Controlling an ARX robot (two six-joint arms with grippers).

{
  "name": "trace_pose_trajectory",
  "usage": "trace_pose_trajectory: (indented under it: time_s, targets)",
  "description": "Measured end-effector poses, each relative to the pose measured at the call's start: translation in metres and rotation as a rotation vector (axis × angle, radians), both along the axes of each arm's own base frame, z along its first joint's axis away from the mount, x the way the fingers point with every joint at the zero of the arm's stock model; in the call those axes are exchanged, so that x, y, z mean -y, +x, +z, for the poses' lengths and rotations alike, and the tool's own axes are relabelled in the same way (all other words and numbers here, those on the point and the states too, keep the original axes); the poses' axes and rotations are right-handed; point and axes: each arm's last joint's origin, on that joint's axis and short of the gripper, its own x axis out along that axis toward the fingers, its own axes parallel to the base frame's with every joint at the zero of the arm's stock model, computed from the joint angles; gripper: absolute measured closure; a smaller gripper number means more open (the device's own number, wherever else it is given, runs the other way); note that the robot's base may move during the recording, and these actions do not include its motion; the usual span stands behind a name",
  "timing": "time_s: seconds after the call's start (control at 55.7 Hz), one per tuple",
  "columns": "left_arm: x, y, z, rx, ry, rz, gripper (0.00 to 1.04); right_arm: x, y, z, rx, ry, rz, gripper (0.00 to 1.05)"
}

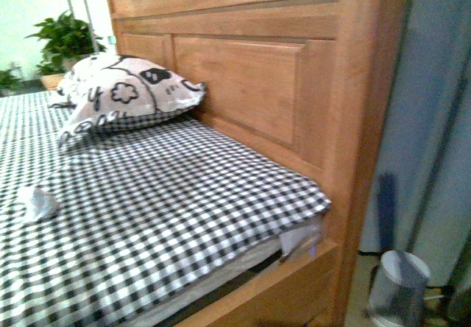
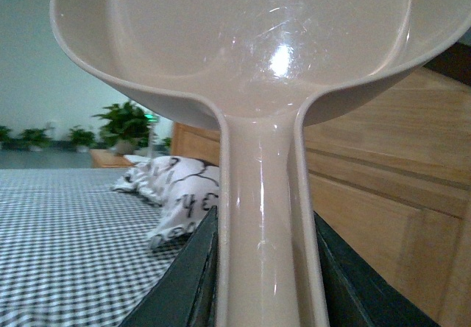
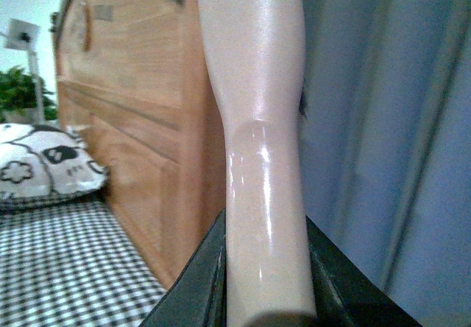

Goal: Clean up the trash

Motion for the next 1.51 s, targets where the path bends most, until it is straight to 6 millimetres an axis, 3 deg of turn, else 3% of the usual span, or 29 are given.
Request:
trace_pose_trajectory:
  time_s: [0.665,0.737,0.844,1.024,1.24,1.509]
  targets:
    - [0.000,0.000,0.000,0.000,-0.003,0.000,0.77,-0.001,0.000,0.000,-0.002,-0.011,0.002,0.84]
    - [0.000,0.006,0.005,-0.198,-0.009,-0.022,0.77,0.000,0.000,0.000,-0.003,-0.007,-0.009,0.84]
    - [-0.008,0.026,0.011,-0.585,0.008,-0.066,0.77,0.000,0.000,0.000,-0.001,-0.008,-0.007,0.84]
    - [-0.017,0.077,-0.021,-0.903,0.157,-0.200,0.77,0.000,0.000,0.000,0.000,-0.009,-0.005,0.84]
    - [-0.018,0.129,-0.041,-0.954,0.431,-0.275,0.77,0.000,0.000,0.000,-0.001,-0.009,-0.005,0.84]
    - [-0.013,0.170,-0.064,-0.968,0.647,-0.345,0.77,0.000,0.000,0.000,-0.001,-0.009,-0.005,0.84]
